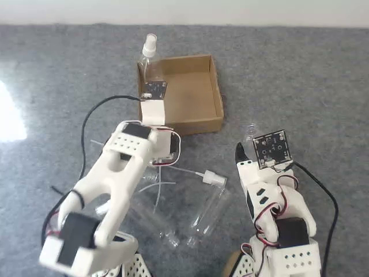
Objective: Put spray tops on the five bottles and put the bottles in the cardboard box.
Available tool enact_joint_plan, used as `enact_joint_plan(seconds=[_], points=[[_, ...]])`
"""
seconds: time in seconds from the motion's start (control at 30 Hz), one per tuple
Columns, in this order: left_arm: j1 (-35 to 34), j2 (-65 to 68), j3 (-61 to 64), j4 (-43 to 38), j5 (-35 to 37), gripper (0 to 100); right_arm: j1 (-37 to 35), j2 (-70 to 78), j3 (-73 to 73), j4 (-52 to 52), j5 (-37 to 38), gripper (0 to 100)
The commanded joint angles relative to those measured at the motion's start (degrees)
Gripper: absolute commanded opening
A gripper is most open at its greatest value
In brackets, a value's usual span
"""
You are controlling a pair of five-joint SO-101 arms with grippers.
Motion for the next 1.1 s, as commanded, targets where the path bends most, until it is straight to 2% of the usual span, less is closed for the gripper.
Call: enact_joint_plan(seconds=[0.0, 0.27, 0.47, 0.67, 1.07], points=[[-0.18, -10.55, 2.68, -3.08, -0.44, 1, 0.22, -0.66, -0.53, -0.92, 0.0, 10.5], [-0.18, -21.36, 9.01, -7.3, -0.44, 1, -0.13, -0.92, -0.53, -0.92, 0.0, 10.5], [-1.14, -27.08, 11.21, -7.38, -0.44, 1, -4.09, -0.92, 0.0, -0.92, 0.0, 10.5], [-5.27, -31.47, 11.91, -7.3, -0.35, 1, -4.44, -1.01, 0.53, -1.19, 0.0, 10.5], [-5.45, -37.45, 11.47, -7.38, -0.18, 1, -4.53, -1.01, 0.53, -1.19, -0.44, 10.5]])
